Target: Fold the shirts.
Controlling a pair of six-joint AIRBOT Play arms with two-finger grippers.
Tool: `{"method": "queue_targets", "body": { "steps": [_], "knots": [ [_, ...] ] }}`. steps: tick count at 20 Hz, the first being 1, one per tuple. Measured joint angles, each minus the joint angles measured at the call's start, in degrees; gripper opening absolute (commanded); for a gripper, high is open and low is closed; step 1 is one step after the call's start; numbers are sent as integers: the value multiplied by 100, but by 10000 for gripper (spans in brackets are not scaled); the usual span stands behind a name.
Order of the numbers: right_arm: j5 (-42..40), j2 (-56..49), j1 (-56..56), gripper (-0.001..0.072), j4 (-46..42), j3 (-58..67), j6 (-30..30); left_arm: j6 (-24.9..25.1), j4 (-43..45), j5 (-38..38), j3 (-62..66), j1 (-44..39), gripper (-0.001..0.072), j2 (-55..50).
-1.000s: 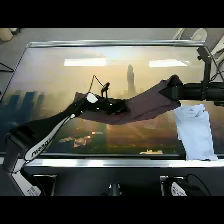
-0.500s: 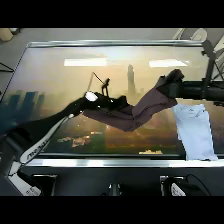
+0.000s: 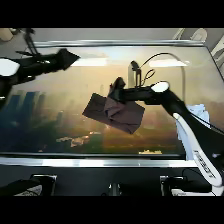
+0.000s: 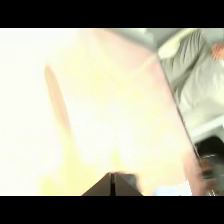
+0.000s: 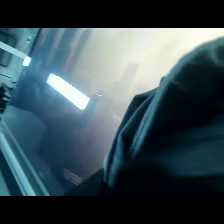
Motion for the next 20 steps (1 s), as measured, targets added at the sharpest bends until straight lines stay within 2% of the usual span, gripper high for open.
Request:
{"method": "queue_targets", "body": {
  "steps": [1,4,7,9,13,15,17,20],
  "knots": [
    [-72,-273,129,659,369,70,-155,4,37,-61,0,81,26,223],
    [-166,-778,234,654,1309,271,-632,13,127,-149,0,243,26,715],
    [221,-767,-114,653,1300,369,-820,15,260,-293,0,293,26,918],
    [706,-564,-564,654,501,400,-627,15,459,-378,0,315,26,975],
    [2039,-170,-1572,637,-2509,293,402,15,761,-490,0,328,27,1023],
    [2439,-79,-1906,610,-3464,-39,813,15,839,-498,0,330,26,1032],
    [2426,-37,-1993,610,-3630,-518,1005,15,885,-516,0,330,26,1032],
    [1836,-22,-1825,608,-3147,-1123,1078,15,909,-525,0,330,26,1034]
  ]
}}
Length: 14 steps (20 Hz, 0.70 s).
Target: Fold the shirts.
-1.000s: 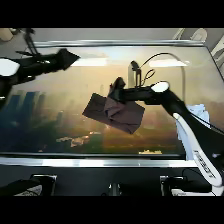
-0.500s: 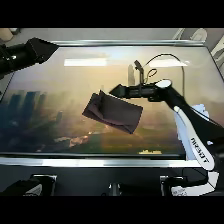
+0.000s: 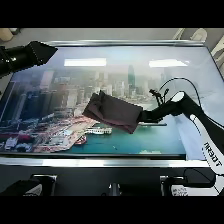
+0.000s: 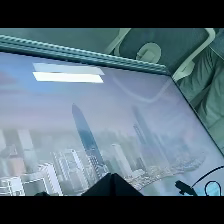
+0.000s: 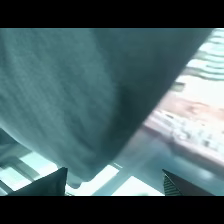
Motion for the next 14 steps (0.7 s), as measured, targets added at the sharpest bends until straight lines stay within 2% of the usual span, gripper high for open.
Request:
{"method": "queue_targets", "body": {
  "steps": [1,2,4,8,11,14],
  "knots": [
    [-271,-22,98,602,199,-120,2,0,11,-2,0,0,27,0],
    [-531,-59,190,493,348,-203,4,0,15,-4,0,0,27,0],
    [-890,-136,356,19,739,-313,-13,-2,17,-4,0,0,26,0],
    [-1080,-179,284,18,1609,-114,-684,-2,22,-7,0,0,26,-2],
    [-446,-153,-188,18,1814,778,-1174,-2,46,-7,0,0,27,-46],
    [330,-142,-876,18,1709,1945,-1211,0,63,-4,0,0,27,-120]
  ]
}}
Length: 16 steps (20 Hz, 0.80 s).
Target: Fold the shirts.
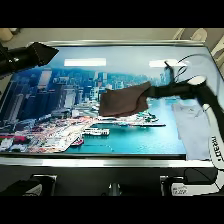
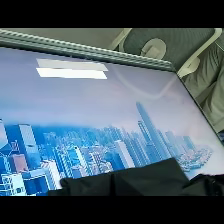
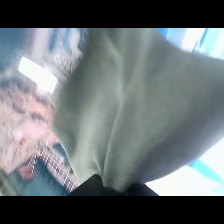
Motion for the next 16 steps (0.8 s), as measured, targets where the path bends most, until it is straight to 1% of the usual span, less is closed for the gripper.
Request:
{"method": "queue_targets", "body": {
  "steps": [2,6,11,16],
  "knots": [
    [361,0,-542,18,-240,675,151,0,4,2,0,0,26,-31],
    [601,0,-1652,18,-531,1510,424,0,7,2,0,0,27,-57],
    [975,13,-2822,18,-632,1812,662,2,9,2,0,-2,27,-61],
    [1349,240,-3679,18,-680,1875,922,13,13,2,0,-74,27,-61]
  ]
}}
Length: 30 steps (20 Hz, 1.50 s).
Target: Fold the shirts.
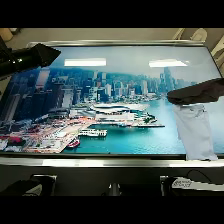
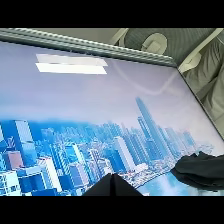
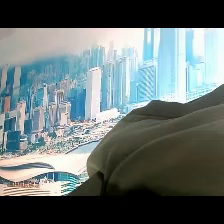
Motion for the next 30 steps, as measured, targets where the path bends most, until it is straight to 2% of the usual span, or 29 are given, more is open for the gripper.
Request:
{"method": "queue_targets", "body": {
  "steps": [3,7,10,13,17,18,19,20,21,22,24,27,30],
  "knots": [
    [391,219,-286,18,-442,7,168,9,-2,0,0,-52,27,0],
    [1036,433,-382,18,-1915,-118,376,11,-2,0,0,-131,27,0],
    [1300,651,-398,18,-2962,-728,459,11,-4,0,0,-190,27,0],
    [1152,1025,-409,19,-3547,-1845,647,11,-7,0,0,-240,27,0],
    [678,1399,-411,25,-3862,-3165,901,11,-7,0,0,-269,27,0],
    [612,1445,-411,91,-3930,-3353,935,11,-7,0,0,-271,27,0],
    [568,1482,-411,241,-3991,-3499,951,11,-7,0,0,-273,27,0],
    [544,1506,-411,475,-4048,-3600,984,11,-7,0,0,-278,27,0],
    [511,1528,-413,563,-4072,-3672,988,11,-7,0,0,-282,27,0],
    [417,1541,-413,568,-4072,-3722,986,11,-7,0,0,-282,27,0],
    [385,1567,-411,632,-4052,-3711,911,11,-7,2,0,-282,27,0],
    [260,1587,-411,633,-4131,-3156,520,11,-7,11,0,-282,26,0],
    [-74,1593,-343,633,-4170,-1971,28,7,164,9,76,-297,24,-24]
  ]
}}
